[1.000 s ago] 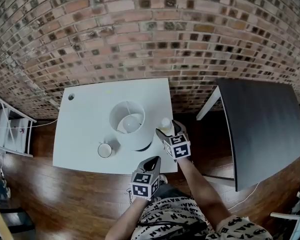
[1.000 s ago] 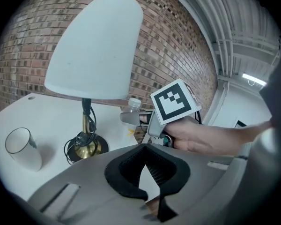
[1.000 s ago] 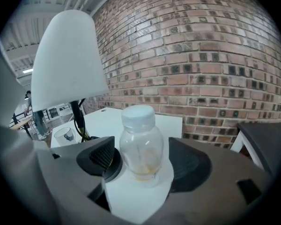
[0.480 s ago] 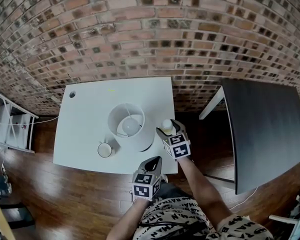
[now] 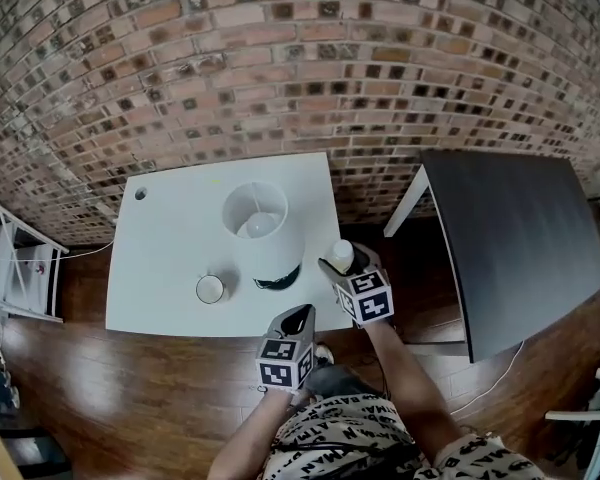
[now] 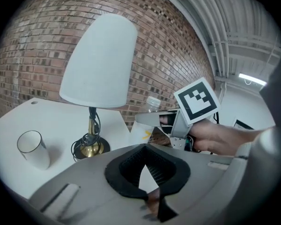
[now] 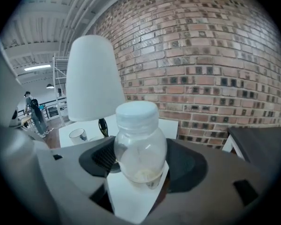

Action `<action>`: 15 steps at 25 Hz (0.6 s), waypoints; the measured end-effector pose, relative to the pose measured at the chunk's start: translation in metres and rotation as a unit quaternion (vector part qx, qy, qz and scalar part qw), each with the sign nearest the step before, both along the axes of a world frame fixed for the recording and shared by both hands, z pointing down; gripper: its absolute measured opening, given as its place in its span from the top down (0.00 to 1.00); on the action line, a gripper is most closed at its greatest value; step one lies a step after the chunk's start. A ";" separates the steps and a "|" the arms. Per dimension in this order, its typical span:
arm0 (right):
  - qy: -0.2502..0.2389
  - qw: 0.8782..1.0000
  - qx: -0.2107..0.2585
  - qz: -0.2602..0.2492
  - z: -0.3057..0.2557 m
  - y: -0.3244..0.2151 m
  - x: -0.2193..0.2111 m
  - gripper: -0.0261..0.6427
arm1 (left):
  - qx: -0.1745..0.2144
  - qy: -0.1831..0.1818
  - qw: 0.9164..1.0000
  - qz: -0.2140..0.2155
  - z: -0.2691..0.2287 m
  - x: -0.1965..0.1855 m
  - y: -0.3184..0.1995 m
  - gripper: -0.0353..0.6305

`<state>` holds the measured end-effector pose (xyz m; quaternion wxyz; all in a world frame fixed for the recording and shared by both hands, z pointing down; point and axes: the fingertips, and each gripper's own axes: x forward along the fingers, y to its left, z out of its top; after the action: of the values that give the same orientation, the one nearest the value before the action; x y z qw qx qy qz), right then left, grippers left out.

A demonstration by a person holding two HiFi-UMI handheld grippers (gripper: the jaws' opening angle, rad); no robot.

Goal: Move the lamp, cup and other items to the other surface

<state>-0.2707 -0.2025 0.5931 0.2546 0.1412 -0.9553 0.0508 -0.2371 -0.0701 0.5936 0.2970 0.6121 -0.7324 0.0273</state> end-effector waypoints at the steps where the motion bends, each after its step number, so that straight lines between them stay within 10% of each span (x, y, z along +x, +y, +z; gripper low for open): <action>1: -0.004 1.000 0.002 0.006 -0.007 0.006 0.009 0.46 | 0.004 -0.003 1.000 0.005 -0.004 0.003 0.004 0.95; 15: -0.016 0.992 -0.009 0.126 -0.052 0.097 0.159 0.46 | 0.018 -0.018 0.993 0.112 -0.028 0.094 0.067 0.95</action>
<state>-0.1117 -0.1051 0.5407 0.2317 0.2570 -0.9336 0.0929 -0.1428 -0.0029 0.5651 0.2681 0.6949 -0.6647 0.0584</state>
